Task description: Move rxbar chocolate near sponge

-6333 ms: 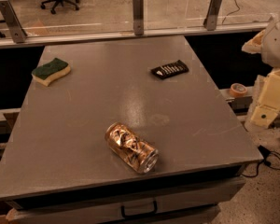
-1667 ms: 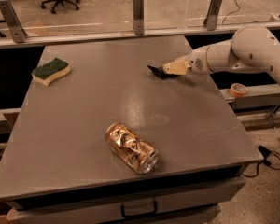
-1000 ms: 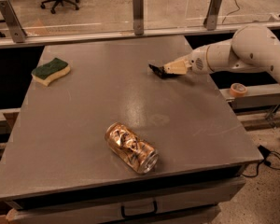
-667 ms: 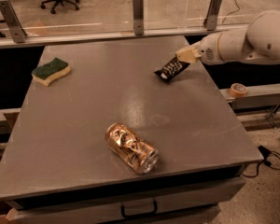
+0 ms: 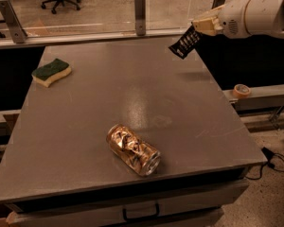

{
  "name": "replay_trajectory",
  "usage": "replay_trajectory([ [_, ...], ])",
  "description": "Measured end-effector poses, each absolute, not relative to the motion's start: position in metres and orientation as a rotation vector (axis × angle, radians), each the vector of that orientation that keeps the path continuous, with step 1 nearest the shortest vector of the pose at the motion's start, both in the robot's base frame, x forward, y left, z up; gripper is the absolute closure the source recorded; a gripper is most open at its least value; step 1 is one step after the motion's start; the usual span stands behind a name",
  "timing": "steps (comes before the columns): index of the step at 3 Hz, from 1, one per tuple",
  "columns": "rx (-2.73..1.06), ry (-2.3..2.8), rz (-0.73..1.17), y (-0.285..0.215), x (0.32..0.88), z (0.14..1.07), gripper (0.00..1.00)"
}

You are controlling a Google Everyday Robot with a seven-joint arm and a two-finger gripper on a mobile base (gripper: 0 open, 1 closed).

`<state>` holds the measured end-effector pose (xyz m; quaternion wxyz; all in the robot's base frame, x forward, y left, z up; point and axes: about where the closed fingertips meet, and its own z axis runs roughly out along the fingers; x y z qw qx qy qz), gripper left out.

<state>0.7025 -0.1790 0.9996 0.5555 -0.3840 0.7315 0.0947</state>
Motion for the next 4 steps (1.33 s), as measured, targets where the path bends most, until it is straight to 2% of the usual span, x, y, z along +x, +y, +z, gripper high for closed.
replay_trajectory([
  [1, -0.907, 1.727, 0.224, -0.179, 0.703, 1.000, 1.00],
  [2, -0.932, 1.692, 0.278, -0.147, 0.716, 0.999, 1.00],
  [4, -1.003, 1.572, 0.467, -0.029, 0.734, 1.001, 1.00],
])
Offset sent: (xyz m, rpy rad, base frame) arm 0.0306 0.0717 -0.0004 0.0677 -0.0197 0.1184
